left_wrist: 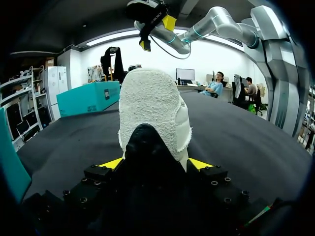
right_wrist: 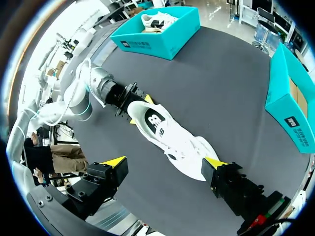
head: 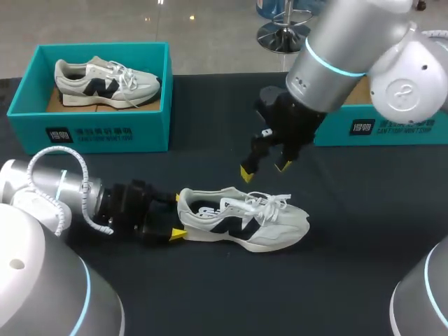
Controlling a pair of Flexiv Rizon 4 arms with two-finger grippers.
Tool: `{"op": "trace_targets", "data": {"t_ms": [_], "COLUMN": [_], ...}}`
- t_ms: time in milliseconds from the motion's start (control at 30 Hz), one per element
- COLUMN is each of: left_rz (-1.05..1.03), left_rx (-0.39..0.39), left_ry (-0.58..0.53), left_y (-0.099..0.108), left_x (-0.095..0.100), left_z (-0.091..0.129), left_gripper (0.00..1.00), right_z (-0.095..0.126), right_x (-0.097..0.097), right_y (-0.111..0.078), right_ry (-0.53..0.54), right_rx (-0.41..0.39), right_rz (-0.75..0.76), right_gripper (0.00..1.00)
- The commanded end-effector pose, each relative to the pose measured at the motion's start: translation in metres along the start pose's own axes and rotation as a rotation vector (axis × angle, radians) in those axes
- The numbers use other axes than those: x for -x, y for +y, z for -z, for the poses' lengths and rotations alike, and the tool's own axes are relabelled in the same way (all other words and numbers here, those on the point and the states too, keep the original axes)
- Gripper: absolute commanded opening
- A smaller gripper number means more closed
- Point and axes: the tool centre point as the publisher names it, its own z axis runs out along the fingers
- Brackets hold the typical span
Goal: Take the shoe out of the shoebox, open the shoe tongue, remove and reinsert the insole, then place the shoe into the shoebox
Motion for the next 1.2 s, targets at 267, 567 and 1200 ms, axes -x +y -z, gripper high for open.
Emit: {"op": "trace_targets", "data": {"t_ms": [267,567,1200], "left_rz": [0.000,0.000,0.000], "left_rx": [0.002,0.002,0.002], "left_ry": [0.000,0.000,0.000], "left_y": [0.004,0.004,0.004], "left_x": [-0.003,-0.003,-0.003], "left_z": [-0.003,-0.003,-0.003], "left_gripper": [0.00,0.00,0.00], "right_z": [-0.005,-0.044,-0.072], "right_x": [-0.002,-0.015,-0.026], "right_y": [0.007,0.011,-0.001], "right_ry": [-0.002,-0.045,-0.087], "right_rx": [-0.016,-0.067,-0.050], "right_rz": [0.000,-0.288,-0.571], "right_gripper": [1.00,1.00,1.00]}}
